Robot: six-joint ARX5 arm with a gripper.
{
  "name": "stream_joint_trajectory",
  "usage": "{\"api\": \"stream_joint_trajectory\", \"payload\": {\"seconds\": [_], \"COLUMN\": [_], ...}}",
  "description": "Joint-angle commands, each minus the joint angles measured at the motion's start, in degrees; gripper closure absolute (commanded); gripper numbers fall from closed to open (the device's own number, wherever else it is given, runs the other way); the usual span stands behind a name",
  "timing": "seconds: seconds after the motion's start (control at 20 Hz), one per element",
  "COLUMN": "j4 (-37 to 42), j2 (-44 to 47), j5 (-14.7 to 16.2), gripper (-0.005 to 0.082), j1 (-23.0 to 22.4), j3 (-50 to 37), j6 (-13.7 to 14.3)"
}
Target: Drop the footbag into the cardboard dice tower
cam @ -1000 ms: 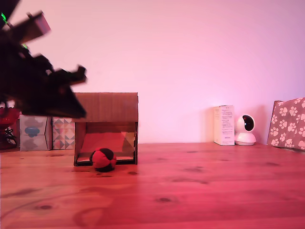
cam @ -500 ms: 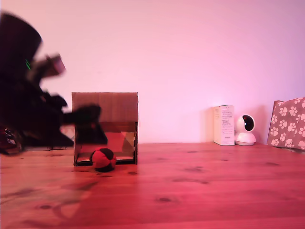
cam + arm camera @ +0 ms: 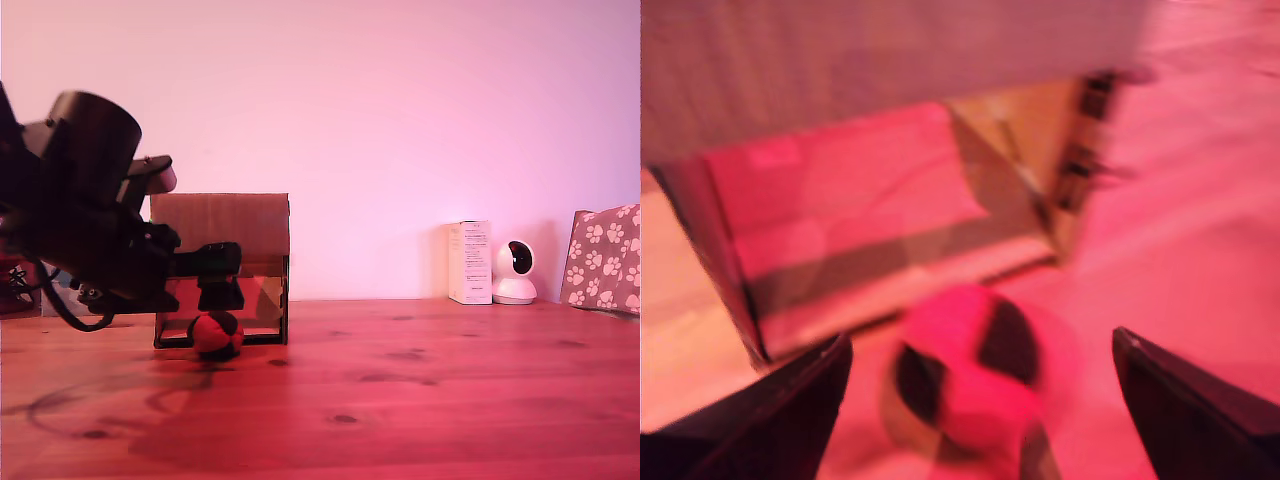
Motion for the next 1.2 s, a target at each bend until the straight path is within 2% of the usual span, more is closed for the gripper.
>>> {"api": "stream_joint_trajectory", "payload": {"seconds": [0.0, 0.1, 0.2, 0.35, 0.45, 0.6, 0.8, 0.85, 1.0, 1.15], "j4": [-0.7, -3.7, -6.2, -8.5, -8.9, -9.2, -10.9, -12.6, -18.4, -20.1], "j2": [2.3, 4.1, 5.4, 6.0, 6.0, 6.0, 4.9, 3.8, -1.6, -7.8], "j5": [1.2, 2.3, 2.9, 2.9, 2.8, 2.9, 3.2, 4.1, 4.3, 4.1], "gripper": [0.0012, 0.0018, 0.0094, 0.0286, 0.0372, 0.0614, 0.0630, 0.0630, 0.0630, 0.0630], "j1": [0.7, 1.1, 1.1, 1.1, 1.2, 1.4, 0.7, 0.5, -1.3, -3.1], "j3": [1.6, 4.0, 5.7, 6.5, 6.5, 6.5, 6.5, 6.4, 6.4, 4.2], "j6": [0.2, 0.3, 0.2, 0.2, 0.3, 0.3, 0.2, 0.2, 0.2, -0.4]}}
